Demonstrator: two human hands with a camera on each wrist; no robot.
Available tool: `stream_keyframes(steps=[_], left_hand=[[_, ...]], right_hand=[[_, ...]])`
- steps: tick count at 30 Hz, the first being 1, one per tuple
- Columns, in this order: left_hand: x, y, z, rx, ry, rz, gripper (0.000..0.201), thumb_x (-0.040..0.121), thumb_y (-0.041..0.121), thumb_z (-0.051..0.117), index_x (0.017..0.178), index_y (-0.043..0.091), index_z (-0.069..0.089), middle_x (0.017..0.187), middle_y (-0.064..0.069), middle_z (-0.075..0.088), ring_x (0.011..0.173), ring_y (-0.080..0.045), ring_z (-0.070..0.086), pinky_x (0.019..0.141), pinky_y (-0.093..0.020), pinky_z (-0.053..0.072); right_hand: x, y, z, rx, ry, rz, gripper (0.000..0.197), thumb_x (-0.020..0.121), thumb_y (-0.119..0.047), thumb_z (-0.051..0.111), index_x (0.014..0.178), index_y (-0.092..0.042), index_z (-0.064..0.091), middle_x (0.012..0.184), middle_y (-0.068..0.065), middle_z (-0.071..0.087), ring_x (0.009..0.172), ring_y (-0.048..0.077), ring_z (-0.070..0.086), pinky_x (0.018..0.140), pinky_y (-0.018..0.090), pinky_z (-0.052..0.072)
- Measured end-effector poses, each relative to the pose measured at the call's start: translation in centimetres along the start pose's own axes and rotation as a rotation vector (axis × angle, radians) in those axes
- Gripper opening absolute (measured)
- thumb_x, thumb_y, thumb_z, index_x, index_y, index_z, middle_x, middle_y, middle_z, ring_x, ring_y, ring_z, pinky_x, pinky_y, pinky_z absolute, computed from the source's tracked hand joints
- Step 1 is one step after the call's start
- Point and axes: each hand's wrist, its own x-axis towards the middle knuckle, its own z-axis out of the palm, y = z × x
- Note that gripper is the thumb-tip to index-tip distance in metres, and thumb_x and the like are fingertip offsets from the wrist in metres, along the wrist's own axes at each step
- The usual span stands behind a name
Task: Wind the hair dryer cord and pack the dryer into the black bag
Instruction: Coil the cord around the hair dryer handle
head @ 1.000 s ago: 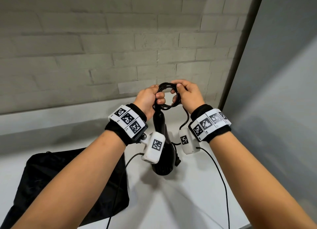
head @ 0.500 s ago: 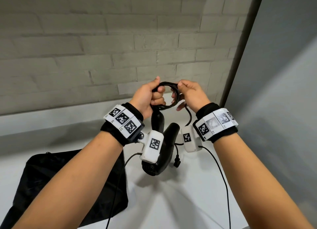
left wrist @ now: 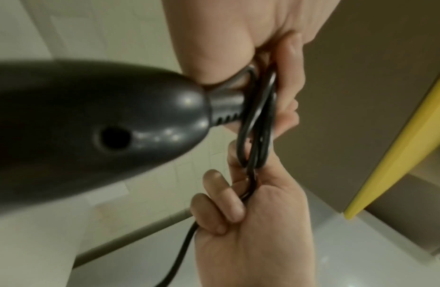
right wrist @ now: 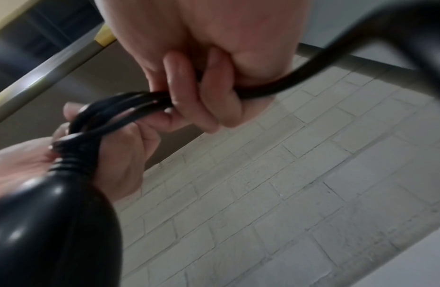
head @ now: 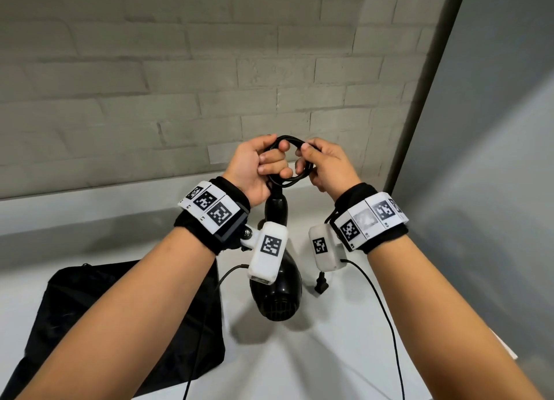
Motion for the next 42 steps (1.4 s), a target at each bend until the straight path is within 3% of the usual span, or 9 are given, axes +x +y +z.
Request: stream_keyframes(steps=[4, 7, 9, 13, 19, 24, 31, 40, 42], left_hand=[[-0.2, 0.6, -0.5, -0.010, 0.002, -0.003, 0.040, 0.098, 0.026, 0.025, 0.068, 0.008, 0.046, 0.026, 0.008, 0.026, 0.019, -0.005, 0.024, 0.035, -0.014, 0.026], [-0.3, 0.5, -1.0, 0.036, 0.016, -0.037, 0.039, 0.099, 0.025, 0.026, 0.070, 0.008, 0.047, 0.028, 0.009, 0.027, 0.020, -0.005, 0.025, 0.034, -0.014, 0.027], [-0.4, 0.4, -1.2, 0.089, 0.038, -0.041, 0.038, 0.099, 0.024, 0.027, 0.070, 0.009, 0.047, 0.028, 0.008, 0.027, 0.021, -0.005, 0.025, 0.034, -0.015, 0.027], [-0.6, 0.4, -1.3, 0.127, 0.041, -0.022, 0.038, 0.099, 0.023, 0.027, 0.069, 0.011, 0.045, 0.028, 0.010, 0.027, 0.021, -0.004, 0.024, 0.034, -0.014, 0.028], [-0.8, 0.3, -1.5, 0.032, 0.004, -0.009, 0.038, 0.100, 0.025, 0.025, 0.073, 0.010, 0.047, 0.029, 0.008, 0.028, 0.021, -0.005, 0.026, 0.036, -0.014, 0.031], [-0.7, -0.2, -1.5, -0.097, 0.040, 0.070, 0.040, 0.101, 0.027, 0.025, 0.082, 0.004, 0.052, 0.033, 0.006, 0.031, 0.025, -0.005, 0.030, 0.038, -0.014, 0.037], [-0.5, -0.1, -1.7, -0.221, 0.054, 0.093, 0.041, 0.101, 0.025, 0.025, 0.088, 0.000, 0.055, 0.037, 0.007, 0.035, 0.028, -0.004, 0.033, 0.041, -0.013, 0.040], [0.2, -1.2, -2.2, -0.030, 0.216, 0.123, 0.037, 0.101, 0.023, 0.029, 0.092, 0.001, 0.057, 0.038, 0.008, 0.034, 0.030, -0.005, 0.031, 0.045, -0.015, 0.039], [0.3, -1.0, -2.2, -0.048, 0.241, 0.131, 0.036, 0.101, 0.021, 0.029, 0.091, 0.001, 0.057, 0.038, 0.008, 0.034, 0.030, -0.005, 0.031, 0.046, -0.016, 0.039]], right_hand=[[0.7, 1.3, -0.2, -0.030, 0.044, -0.103, 0.035, 0.095, -0.014, 0.038, 0.060, -0.017, 0.046, 0.041, -0.006, 0.049, 0.029, 0.001, 0.035, 0.038, 0.008, 0.029], [1.6, 2.6, -1.2, -0.172, 0.066, -0.146, 0.036, 0.094, -0.019, 0.038, 0.061, -0.023, 0.052, 0.039, -0.010, 0.053, 0.044, -0.001, 0.045, 0.062, 0.021, 0.038], [2.0, 2.9, -1.9, -0.216, 0.075, -0.136, 0.036, 0.095, -0.017, 0.038, 0.062, -0.023, 0.052, 0.038, -0.011, 0.052, 0.046, 0.000, 0.044, 0.064, 0.023, 0.037], [1.8, 3.1, -2.0, -0.221, 0.052, -0.150, 0.032, 0.091, -0.025, 0.039, 0.063, -0.024, 0.052, 0.039, -0.011, 0.053, 0.047, 0.001, 0.043, 0.063, 0.020, 0.036], [1.7, 3.4, -1.4, -0.184, 0.035, -0.120, 0.036, 0.097, -0.013, 0.035, 0.064, -0.018, 0.050, 0.036, -0.010, 0.051, 0.036, -0.001, 0.041, 0.046, 0.005, 0.032], [1.8, 3.6, -0.7, -0.183, 0.033, -0.099, 0.036, 0.096, -0.013, 0.036, 0.064, -0.017, 0.052, 0.042, -0.007, 0.048, 0.035, -0.001, 0.040, 0.044, 0.006, 0.032], [0.8, 4.8, -1.9, -0.133, 0.053, 0.004, 0.038, 0.095, -0.013, 0.037, 0.059, -0.015, 0.046, 0.030, -0.011, 0.027, 0.030, 0.002, 0.022, 0.035, 0.008, 0.020], [0.0, 6.6, -2.2, -0.178, 0.036, 0.040, 0.035, 0.095, -0.013, 0.040, 0.061, -0.016, 0.051, 0.048, -0.001, 0.028, 0.032, 0.002, 0.022, 0.035, 0.009, 0.020], [0.0, 6.7, -1.9, -0.188, 0.017, 0.017, 0.034, 0.094, -0.011, 0.041, 0.063, -0.017, 0.052, 0.045, -0.006, 0.032, 0.034, 0.001, 0.026, 0.039, 0.008, 0.022]])
